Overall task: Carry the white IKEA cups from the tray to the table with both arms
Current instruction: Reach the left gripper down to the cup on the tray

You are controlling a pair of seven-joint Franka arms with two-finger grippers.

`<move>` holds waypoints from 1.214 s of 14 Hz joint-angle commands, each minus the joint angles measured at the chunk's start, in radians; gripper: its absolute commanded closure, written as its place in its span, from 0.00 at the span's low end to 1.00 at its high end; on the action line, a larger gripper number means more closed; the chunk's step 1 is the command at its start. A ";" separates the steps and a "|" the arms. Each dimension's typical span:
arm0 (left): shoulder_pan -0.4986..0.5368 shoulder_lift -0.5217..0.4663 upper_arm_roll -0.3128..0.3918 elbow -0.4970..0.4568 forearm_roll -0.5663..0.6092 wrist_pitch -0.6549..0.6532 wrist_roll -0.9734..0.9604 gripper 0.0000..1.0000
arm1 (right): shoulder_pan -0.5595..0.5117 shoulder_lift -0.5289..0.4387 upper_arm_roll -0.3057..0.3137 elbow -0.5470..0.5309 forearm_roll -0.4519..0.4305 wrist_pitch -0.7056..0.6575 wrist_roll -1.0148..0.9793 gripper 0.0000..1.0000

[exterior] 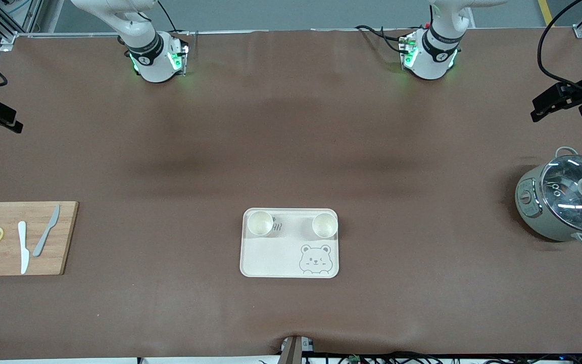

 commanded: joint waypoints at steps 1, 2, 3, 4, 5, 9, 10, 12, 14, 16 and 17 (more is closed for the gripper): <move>0.008 0.019 0.000 0.020 -0.010 -0.012 0.006 0.00 | -0.023 0.000 0.014 0.005 0.001 -0.001 0.002 0.00; 0.008 0.019 0.000 0.020 -0.012 -0.012 0.007 0.00 | -0.023 0.000 0.014 0.005 -0.001 0.000 0.002 0.00; 0.009 0.019 0.000 0.022 -0.013 -0.012 0.009 0.00 | -0.023 0.002 0.014 0.007 -0.001 0.002 0.002 0.00; 0.009 0.019 0.000 0.022 -0.018 -0.012 0.007 0.00 | -0.023 0.009 0.014 0.007 -0.001 0.009 -0.001 0.00; 0.009 0.020 0.000 0.020 -0.018 -0.012 0.004 0.00 | -0.023 0.012 0.014 0.007 -0.001 0.032 -0.001 0.00; -0.006 0.080 -0.004 0.020 -0.016 -0.009 0.006 0.00 | -0.017 0.023 0.016 0.007 0.001 0.066 -0.003 0.00; -0.021 0.109 -0.015 0.020 -0.015 -0.004 -0.008 0.00 | -0.009 0.025 0.017 0.008 0.001 0.068 -0.004 0.00; -0.080 0.158 -0.037 0.022 -0.018 0.045 -0.043 0.00 | -0.007 0.032 0.019 0.008 0.001 0.069 -0.004 0.00; -0.115 0.209 -0.049 0.020 -0.021 0.117 -0.155 0.00 | -0.007 0.038 0.019 0.008 0.001 0.069 -0.007 0.00; -0.185 0.287 -0.058 0.020 -0.019 0.179 -0.222 0.00 | -0.001 0.099 0.020 0.008 -0.001 0.069 -0.009 0.00; -0.215 0.319 -0.058 0.019 -0.018 0.231 -0.268 0.00 | -0.007 0.154 0.020 0.019 0.018 0.060 -0.009 0.00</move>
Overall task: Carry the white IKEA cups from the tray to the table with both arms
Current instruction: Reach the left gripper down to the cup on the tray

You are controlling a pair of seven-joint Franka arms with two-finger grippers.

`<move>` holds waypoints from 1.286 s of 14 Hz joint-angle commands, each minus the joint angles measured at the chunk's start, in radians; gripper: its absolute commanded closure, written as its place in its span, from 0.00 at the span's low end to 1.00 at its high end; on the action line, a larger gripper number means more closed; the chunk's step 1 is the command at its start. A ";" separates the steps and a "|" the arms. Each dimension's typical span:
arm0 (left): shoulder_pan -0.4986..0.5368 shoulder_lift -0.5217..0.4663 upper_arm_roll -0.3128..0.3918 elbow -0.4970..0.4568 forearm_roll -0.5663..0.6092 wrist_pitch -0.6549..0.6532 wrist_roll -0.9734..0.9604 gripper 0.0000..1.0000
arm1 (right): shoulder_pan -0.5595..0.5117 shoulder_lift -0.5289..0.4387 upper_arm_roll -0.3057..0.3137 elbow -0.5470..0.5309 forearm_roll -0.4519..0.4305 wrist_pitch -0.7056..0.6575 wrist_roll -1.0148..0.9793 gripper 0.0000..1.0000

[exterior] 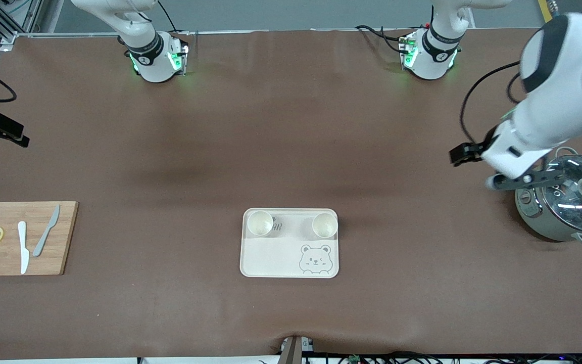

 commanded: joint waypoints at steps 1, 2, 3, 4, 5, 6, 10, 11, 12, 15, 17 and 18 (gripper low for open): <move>-0.064 0.096 0.000 0.021 -0.011 0.100 -0.109 0.00 | -0.013 0.096 0.005 0.031 0.044 -0.004 -0.007 0.00; -0.092 0.124 0.000 0.023 -0.011 0.132 -0.147 0.00 | -0.016 0.096 0.003 0.034 0.055 -0.007 -0.007 0.00; -0.118 0.144 0.000 0.021 -0.004 0.172 -0.178 0.00 | -0.018 0.096 0.003 0.034 0.056 -0.007 -0.006 0.00; -0.132 0.165 0.000 0.021 -0.005 0.203 -0.198 0.00 | -0.019 0.097 0.002 0.034 0.056 -0.007 -0.006 0.00; -0.138 0.188 0.000 0.021 -0.008 0.248 -0.224 0.00 | -0.021 0.099 0.002 0.037 0.055 -0.007 -0.007 0.00; -0.153 0.214 0.000 0.021 -0.011 0.295 -0.259 0.00 | -0.021 0.104 0.002 0.049 0.056 -0.004 -0.010 0.00; -0.201 0.322 0.000 0.024 -0.008 0.436 -0.368 0.00 | -0.022 0.125 0.002 0.045 0.056 -0.013 -0.001 0.00; -0.201 0.348 0.000 0.024 -0.014 0.485 -0.378 0.00 | -0.027 0.139 0.000 0.045 0.055 -0.013 0.000 0.00; -0.201 0.371 -0.001 0.024 -0.017 0.547 -0.382 0.00 | -0.034 0.150 0.000 0.045 0.053 -0.016 0.000 0.00; -0.233 0.443 -0.001 0.052 -0.019 0.628 -0.384 0.00 | -0.028 0.151 0.002 0.049 0.056 -0.056 0.043 0.00; -0.255 0.487 -0.001 0.096 -0.019 0.629 -0.393 0.00 | -0.015 0.153 0.006 0.049 0.056 -0.122 0.112 0.00; -0.265 0.507 -0.001 0.115 -0.019 0.634 -0.399 0.00 | 0.001 0.165 0.008 0.054 0.056 -0.130 0.114 0.00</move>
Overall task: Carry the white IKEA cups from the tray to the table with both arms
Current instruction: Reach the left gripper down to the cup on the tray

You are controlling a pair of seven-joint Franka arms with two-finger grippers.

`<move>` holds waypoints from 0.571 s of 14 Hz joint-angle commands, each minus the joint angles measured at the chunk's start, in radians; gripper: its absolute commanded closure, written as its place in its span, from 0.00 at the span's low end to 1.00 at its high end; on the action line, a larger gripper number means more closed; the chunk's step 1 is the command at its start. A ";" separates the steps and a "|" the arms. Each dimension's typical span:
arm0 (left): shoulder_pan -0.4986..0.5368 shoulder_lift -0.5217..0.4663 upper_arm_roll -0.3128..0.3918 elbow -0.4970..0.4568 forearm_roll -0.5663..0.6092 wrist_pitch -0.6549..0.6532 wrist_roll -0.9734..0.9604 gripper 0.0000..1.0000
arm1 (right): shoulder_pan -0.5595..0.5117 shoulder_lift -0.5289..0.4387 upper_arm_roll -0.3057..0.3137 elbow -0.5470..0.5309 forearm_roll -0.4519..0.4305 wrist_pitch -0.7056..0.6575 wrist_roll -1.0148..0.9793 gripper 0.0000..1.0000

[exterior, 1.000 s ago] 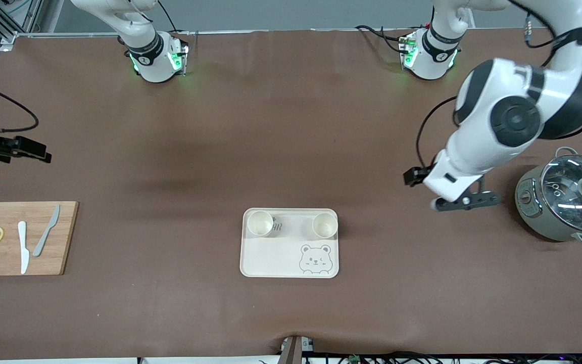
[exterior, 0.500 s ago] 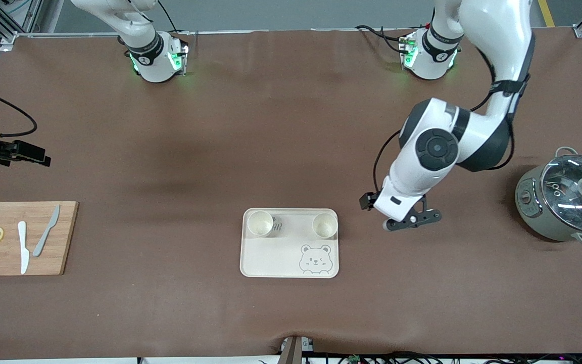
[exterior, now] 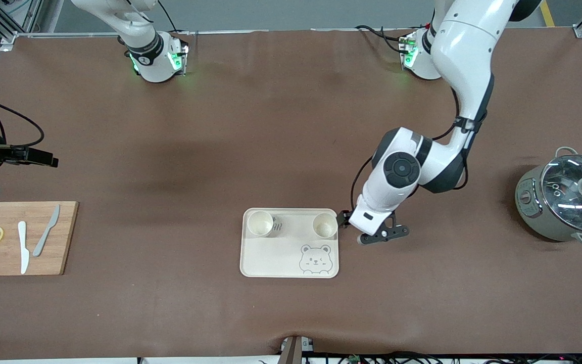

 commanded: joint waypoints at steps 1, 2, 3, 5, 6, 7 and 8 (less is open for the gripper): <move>-0.028 0.065 0.003 0.086 -0.019 0.010 -0.027 0.00 | 0.028 0.020 0.011 0.045 0.016 -0.033 0.051 0.00; -0.034 0.073 0.003 0.086 -0.020 0.018 -0.030 0.00 | 0.045 0.032 0.009 0.082 0.013 -0.030 0.049 0.00; -0.046 0.084 0.003 0.086 -0.027 0.021 -0.028 0.05 | 0.052 0.041 0.009 0.100 0.013 -0.030 0.051 0.00; -0.050 0.108 0.003 0.086 -0.027 0.044 -0.028 0.13 | 0.066 0.042 0.011 0.105 0.016 -0.021 0.042 0.00; -0.051 0.122 0.003 0.086 -0.027 0.065 -0.030 0.18 | 0.081 0.041 0.011 0.110 0.013 0.016 0.038 0.00; -0.057 0.136 0.003 0.086 -0.027 0.081 -0.027 0.29 | 0.088 0.041 0.011 0.111 0.017 0.060 0.040 0.00; -0.057 0.142 0.003 0.086 -0.025 0.090 -0.024 0.46 | 0.095 0.043 0.011 0.111 0.019 0.085 0.041 0.00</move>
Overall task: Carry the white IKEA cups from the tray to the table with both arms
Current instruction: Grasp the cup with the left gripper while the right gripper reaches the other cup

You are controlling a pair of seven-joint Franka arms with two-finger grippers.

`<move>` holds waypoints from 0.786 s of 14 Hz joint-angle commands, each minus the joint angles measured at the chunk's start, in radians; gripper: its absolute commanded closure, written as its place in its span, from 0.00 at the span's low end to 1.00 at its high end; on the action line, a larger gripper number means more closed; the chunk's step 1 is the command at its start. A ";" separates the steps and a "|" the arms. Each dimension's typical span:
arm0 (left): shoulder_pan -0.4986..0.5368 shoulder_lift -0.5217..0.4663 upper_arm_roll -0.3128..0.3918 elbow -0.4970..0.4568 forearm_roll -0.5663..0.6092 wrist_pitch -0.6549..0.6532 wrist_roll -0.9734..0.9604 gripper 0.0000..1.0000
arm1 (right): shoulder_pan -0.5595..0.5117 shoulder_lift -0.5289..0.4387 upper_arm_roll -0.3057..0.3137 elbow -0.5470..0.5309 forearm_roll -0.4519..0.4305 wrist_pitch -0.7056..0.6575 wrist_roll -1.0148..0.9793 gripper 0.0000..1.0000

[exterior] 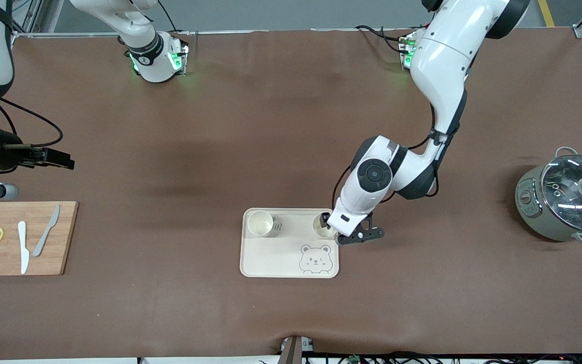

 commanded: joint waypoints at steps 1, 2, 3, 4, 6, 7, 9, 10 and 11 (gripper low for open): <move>-0.015 0.036 0.005 0.029 -0.025 0.023 0.000 0.67 | 0.030 0.024 -0.002 0.032 0.017 0.042 0.011 0.00; -0.016 0.039 0.005 0.028 -0.027 0.023 -0.003 0.89 | 0.042 0.039 -0.002 0.032 0.015 0.045 0.011 0.00; -0.020 0.043 0.005 0.029 -0.027 0.023 -0.005 1.00 | 0.045 0.064 -0.002 0.032 0.014 0.045 0.012 0.00; -0.036 0.043 0.005 0.029 -0.025 0.025 -0.006 1.00 | 0.047 0.091 -0.002 0.035 0.012 0.066 0.012 0.00; -0.046 0.036 0.006 0.034 -0.023 0.025 -0.002 1.00 | 0.060 0.125 -0.002 0.034 0.015 0.155 0.014 0.00; -0.046 0.028 0.006 0.034 -0.019 0.023 0.000 1.00 | 0.071 0.141 -0.002 0.034 0.017 0.174 0.017 0.00; -0.041 0.004 0.008 0.034 -0.014 0.020 0.003 1.00 | 0.088 0.177 -0.002 0.035 0.014 0.200 0.035 0.00; -0.035 -0.010 0.008 0.034 -0.014 0.017 0.002 1.00 | 0.090 0.202 -0.002 0.035 0.026 0.248 0.063 0.00; -0.029 -0.027 0.008 0.034 -0.013 0.014 0.003 1.00 | 0.090 0.217 -0.002 0.035 0.053 0.281 0.074 0.00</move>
